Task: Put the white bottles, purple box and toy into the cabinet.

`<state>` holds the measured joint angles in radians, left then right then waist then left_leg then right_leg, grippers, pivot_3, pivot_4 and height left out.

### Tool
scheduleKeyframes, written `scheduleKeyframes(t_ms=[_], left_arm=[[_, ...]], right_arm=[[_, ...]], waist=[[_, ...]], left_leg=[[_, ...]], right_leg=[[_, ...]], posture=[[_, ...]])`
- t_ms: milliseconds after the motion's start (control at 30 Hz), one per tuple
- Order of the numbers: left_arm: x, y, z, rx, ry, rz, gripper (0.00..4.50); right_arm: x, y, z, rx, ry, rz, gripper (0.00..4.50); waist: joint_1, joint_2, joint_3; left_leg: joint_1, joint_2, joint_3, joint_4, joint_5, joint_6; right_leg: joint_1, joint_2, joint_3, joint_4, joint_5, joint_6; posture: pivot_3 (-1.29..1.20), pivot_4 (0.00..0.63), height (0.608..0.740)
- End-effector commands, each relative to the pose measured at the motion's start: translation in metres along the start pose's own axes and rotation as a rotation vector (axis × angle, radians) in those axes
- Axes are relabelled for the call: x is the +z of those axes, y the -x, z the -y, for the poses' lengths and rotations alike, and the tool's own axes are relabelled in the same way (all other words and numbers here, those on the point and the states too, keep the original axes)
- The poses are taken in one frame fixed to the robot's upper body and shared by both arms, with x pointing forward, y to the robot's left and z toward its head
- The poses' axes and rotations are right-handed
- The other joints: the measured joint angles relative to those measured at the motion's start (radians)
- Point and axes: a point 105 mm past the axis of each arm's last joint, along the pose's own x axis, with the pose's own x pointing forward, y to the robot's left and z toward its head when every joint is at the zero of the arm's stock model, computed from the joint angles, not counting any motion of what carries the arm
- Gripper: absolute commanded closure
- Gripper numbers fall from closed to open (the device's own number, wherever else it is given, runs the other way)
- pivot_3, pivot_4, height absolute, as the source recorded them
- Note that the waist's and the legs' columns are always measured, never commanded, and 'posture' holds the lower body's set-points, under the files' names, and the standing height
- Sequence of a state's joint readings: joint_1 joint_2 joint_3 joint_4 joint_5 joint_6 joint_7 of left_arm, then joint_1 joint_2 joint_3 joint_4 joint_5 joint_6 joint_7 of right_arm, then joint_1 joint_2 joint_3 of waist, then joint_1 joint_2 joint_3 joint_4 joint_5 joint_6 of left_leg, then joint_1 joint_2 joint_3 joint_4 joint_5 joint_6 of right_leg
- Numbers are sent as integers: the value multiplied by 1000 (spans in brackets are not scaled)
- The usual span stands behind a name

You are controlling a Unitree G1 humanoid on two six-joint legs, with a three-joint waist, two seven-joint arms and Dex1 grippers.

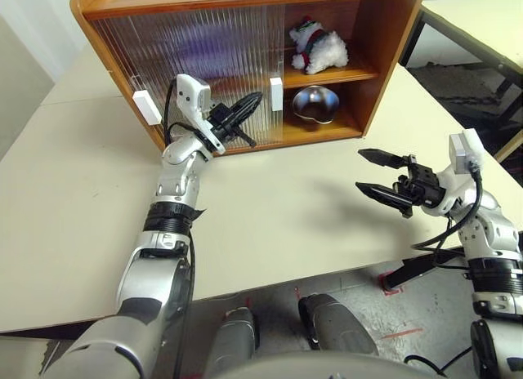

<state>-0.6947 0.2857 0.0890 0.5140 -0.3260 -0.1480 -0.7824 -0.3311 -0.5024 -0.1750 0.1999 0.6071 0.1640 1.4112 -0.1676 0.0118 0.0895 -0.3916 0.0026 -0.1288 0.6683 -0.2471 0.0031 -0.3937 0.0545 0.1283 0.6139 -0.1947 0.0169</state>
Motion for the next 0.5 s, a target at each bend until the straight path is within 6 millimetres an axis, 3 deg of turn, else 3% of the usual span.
scheduleKeyframes(t_ms=[33,267,367,500], left_arm=[[4,16,8,-21,-18,10,4483],[15,79,21,1,9,-2,4483],[23,99,27,-4,32,15,3939],[27,124,27,22,42,-5,2510]], right_arm=[[5,-5,0,4,24,9,0],[0,-33,5,43,-8,-6,0],[0,-48,11,52,-17,-2,962],[3,-82,16,103,-8,8,2594]], waist=[[-12,0,0],[-53,-1,0],[-51,-1,1],[-41,-1,0]], left_leg=[[0,0,1,0,0,0],[1,-10,4,0,0,1],[3,-10,-3,0,0,2],[4,-5,-9,0,1,2]], right_leg=[[0,0,0,0,0,0],[1,4,-4,0,-1,3],[2,1,-3,1,-1,3],[2,-3,2,2,0,1]], posture=[[-288,86,740],[-234,86,740],[-222,86,740],[-203,87,740]])
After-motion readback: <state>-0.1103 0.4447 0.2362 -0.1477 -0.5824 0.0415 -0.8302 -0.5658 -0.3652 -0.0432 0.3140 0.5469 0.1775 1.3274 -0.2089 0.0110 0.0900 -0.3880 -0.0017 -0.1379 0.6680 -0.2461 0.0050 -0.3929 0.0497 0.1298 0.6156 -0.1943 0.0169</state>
